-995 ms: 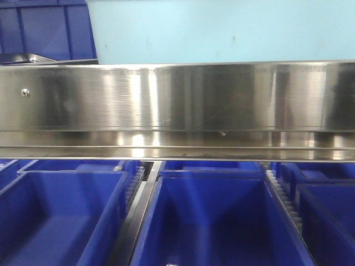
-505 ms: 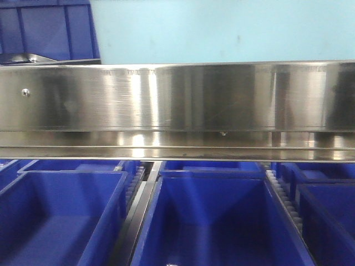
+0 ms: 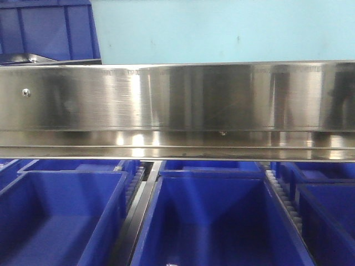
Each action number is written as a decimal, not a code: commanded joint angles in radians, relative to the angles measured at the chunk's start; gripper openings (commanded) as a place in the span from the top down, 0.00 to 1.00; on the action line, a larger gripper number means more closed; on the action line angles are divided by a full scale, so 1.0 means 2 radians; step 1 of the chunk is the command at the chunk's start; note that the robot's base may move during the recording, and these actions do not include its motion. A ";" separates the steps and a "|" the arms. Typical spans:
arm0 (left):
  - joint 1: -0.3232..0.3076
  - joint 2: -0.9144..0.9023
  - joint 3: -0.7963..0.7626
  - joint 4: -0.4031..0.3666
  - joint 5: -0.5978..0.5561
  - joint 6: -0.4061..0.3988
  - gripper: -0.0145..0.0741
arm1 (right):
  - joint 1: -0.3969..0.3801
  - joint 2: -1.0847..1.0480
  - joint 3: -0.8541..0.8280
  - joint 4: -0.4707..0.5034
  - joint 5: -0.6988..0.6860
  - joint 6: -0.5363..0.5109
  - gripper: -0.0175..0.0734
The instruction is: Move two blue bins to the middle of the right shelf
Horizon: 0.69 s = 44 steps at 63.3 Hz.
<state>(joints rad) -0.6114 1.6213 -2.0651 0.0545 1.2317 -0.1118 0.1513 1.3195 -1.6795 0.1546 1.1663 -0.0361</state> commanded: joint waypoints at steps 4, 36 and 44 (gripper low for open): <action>-0.002 -0.025 0.012 0.007 -0.005 0.001 0.16 | 0.000 -0.005 0.006 0.000 0.015 0.011 0.19; 0.004 -0.031 0.176 -0.071 -0.095 -0.001 0.16 | 0.000 -0.005 0.129 0.000 -0.062 0.027 0.19; 0.031 -0.031 0.208 -0.129 -0.137 -0.001 0.16 | 0.000 0.006 0.142 0.000 -0.075 0.027 0.19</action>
<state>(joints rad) -0.5851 1.5665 -1.6822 -0.1273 1.0327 -0.1103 0.1513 1.3230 -1.4122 0.1546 1.0570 0.0130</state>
